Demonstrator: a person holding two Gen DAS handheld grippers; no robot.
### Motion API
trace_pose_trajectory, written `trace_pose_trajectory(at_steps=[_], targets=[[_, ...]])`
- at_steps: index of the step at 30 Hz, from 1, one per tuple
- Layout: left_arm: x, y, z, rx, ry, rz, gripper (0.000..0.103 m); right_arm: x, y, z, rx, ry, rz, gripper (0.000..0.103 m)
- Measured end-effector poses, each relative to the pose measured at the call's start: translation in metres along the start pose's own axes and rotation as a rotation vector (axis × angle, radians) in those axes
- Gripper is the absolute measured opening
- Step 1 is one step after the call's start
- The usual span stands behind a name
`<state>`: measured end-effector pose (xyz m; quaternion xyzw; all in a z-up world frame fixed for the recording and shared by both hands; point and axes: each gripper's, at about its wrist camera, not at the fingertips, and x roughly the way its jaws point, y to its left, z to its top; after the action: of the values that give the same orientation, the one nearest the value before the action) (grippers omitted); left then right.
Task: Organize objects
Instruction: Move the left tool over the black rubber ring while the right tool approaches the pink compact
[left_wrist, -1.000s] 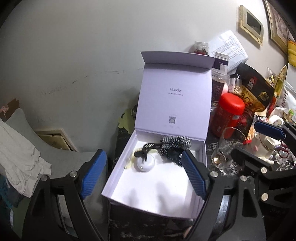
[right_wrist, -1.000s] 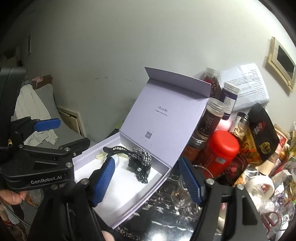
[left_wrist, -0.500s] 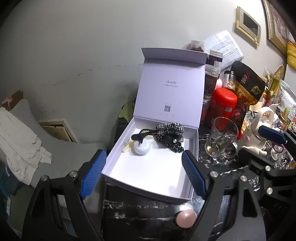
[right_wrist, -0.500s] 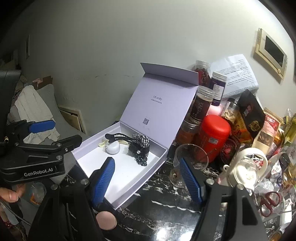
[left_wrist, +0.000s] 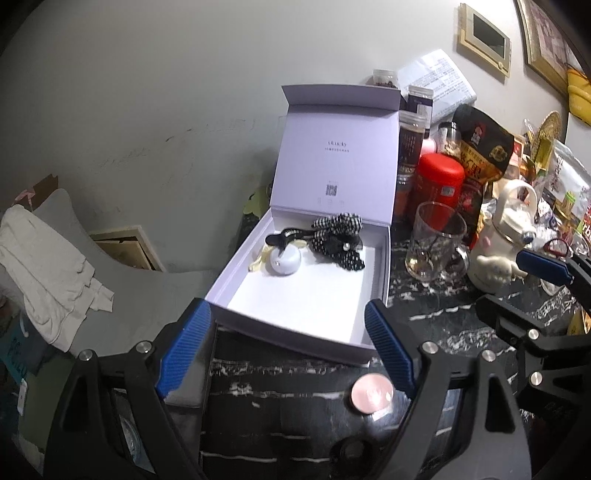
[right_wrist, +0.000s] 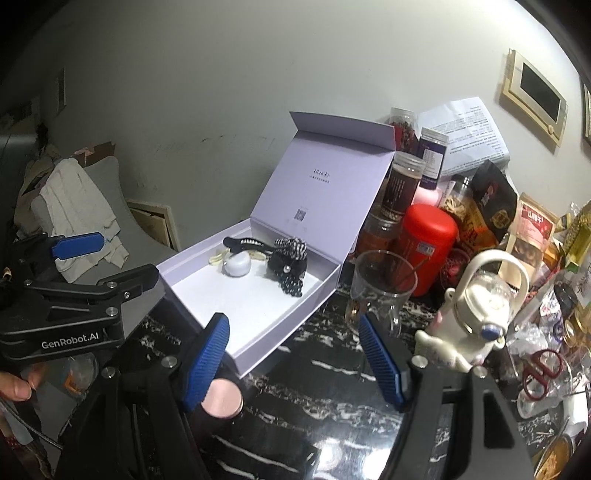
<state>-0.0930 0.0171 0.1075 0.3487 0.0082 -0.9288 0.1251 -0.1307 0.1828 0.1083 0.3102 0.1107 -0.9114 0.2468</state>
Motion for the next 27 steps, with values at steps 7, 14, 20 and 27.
trace_pose_trajectory(at_steps=[7,14,20,27], targets=[[-0.005,-0.002,-0.026,0.002,0.019,-0.005,0.085,-0.009,0.003,-0.021,0.013,0.008,0.015,0.073],[-0.009,-0.002,-0.051,0.0,0.045,-0.023,0.085,-0.01,0.008,-0.044,0.015,0.038,0.03,0.073],[-0.005,-0.001,-0.074,-0.013,0.081,-0.052,0.085,-0.008,0.01,-0.064,0.028,0.07,0.046,0.073],[0.002,-0.007,-0.101,-0.001,0.124,-0.079,0.085,-0.001,0.009,-0.091,0.037,0.12,0.056,0.073]])
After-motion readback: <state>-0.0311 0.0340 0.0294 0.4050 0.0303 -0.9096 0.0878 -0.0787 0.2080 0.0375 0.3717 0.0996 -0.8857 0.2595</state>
